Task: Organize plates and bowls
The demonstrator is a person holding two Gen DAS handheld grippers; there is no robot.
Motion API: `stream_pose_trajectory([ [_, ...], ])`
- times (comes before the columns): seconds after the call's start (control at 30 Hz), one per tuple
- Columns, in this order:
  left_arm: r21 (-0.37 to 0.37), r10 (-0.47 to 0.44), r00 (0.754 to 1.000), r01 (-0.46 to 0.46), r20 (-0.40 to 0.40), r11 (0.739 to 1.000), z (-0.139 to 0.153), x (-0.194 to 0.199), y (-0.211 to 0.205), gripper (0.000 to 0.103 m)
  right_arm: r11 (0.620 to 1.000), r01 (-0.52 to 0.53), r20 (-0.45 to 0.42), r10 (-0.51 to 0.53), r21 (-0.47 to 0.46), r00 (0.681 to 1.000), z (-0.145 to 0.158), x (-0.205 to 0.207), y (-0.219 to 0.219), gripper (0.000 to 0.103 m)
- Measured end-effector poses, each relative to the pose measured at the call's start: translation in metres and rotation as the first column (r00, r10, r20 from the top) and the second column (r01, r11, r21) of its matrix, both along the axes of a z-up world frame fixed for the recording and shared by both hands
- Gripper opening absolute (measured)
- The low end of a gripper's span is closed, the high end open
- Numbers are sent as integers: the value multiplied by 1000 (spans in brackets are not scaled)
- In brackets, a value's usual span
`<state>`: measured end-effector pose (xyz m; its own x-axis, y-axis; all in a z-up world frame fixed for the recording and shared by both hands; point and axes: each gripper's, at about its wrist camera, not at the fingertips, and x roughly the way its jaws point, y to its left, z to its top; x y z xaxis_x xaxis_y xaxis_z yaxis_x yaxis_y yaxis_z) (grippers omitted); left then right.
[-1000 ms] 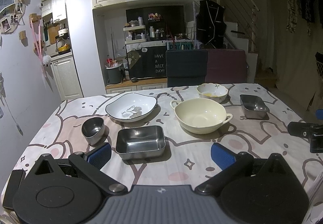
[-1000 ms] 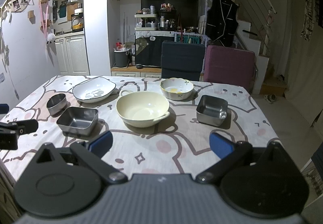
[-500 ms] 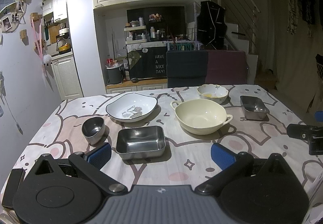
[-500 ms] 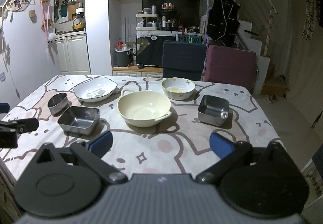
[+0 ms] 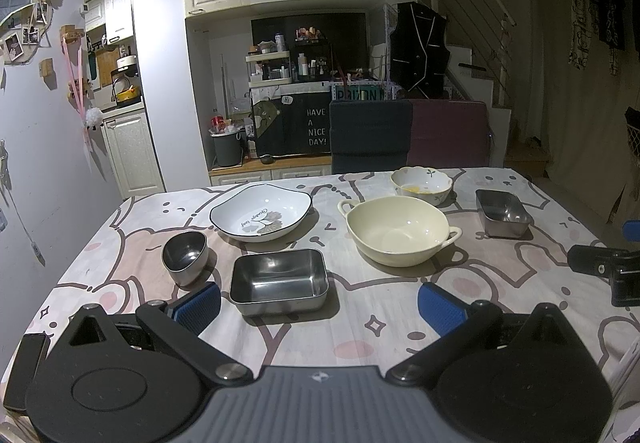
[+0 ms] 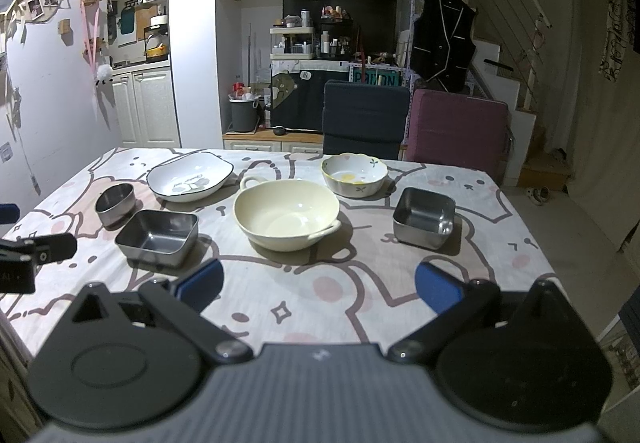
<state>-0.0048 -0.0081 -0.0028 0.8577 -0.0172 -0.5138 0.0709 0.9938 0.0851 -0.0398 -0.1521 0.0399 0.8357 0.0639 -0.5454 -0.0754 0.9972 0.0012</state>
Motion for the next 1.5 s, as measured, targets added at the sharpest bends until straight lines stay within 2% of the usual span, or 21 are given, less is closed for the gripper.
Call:
stream_pose_trajectory([
  [0.7,-5,9,1000,-9,-8,1000,-2,2,-3,103,1000,-2,7,2,-4,1000,0,-1,3,103],
  [0.97,-40,42,999,-42,-8,998,24,26,12,103,999,-45,21,45,16,999,8,12,13,103],
  [1.1,-54,67,998,-66,19,996,35,47,20,103,994,-100,48,98,32,994,16,36,18,103],
  [1.27,-105,126,992,-122,30,987,48,91,39,103,979,-202,96,201,-4,975,28,76,29,103],
  [1.5,-163,245,969,-235,39,958,49,158,70,103,956,-293,146,291,-11,945,40,165,47,103],
])
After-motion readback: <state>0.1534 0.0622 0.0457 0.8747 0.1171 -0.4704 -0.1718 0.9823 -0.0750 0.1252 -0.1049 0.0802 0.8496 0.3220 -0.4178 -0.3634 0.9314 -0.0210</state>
